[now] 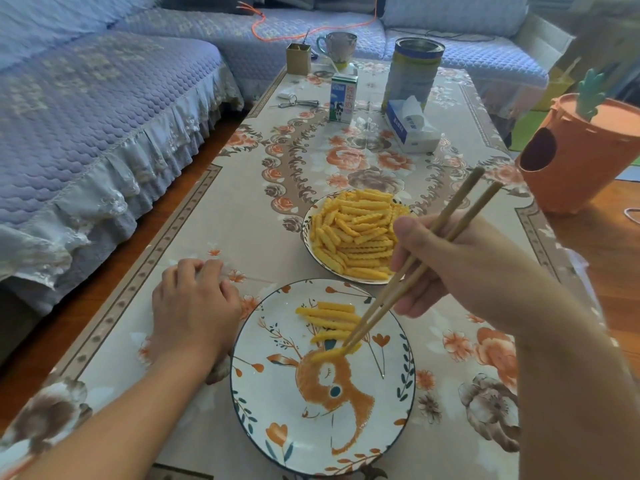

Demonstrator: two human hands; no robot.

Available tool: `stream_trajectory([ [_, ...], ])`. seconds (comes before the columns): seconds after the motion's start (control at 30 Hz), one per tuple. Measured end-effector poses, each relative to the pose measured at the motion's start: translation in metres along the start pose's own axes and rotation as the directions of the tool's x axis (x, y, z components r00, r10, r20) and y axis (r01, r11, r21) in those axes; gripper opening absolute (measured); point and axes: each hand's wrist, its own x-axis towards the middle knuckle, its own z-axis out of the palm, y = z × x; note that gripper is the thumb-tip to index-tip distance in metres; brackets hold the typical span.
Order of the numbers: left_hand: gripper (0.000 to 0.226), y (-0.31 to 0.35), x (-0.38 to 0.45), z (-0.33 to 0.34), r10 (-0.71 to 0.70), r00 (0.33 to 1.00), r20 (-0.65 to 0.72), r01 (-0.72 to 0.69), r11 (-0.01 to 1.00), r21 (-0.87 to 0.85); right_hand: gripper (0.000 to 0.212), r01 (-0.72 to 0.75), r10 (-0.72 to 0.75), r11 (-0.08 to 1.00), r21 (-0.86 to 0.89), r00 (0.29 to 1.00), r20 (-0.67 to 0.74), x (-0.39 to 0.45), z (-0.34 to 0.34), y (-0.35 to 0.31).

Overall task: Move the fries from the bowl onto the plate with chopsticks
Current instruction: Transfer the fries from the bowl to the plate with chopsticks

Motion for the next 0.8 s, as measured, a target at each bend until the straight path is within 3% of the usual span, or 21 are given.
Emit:
stream_trajectory([
  [0.3,0.03,0.0,0.0,0.002,-0.008,1.0,-0.011,0.008,1.0,-0.016,0.04,0.08,-0.08,0.997,-0.004,0.991,-0.108,-0.001,-0.011,0.003],
  [0.43,0.031,-0.001,0.0,0.002,-0.008,1.0,-0.002,0.008,1.0,-0.011,0.039,0.162,-0.156,0.987,-0.015,0.917,-0.368,0.01,-0.022,0.015],
  [0.5,0.031,0.0,0.0,0.001,-0.01,1.0,-0.002,0.01,1.0,-0.015,0.042,0.164,-0.164,0.986,-0.038,0.887,-0.432,0.013,-0.027,0.02],
  [0.8,0.031,0.001,0.0,-0.001,-0.011,1.0,0.012,0.011,1.0,-0.016,0.039,0.096,-0.113,0.993,-0.061,0.913,-0.392,0.02,-0.03,0.032],
])
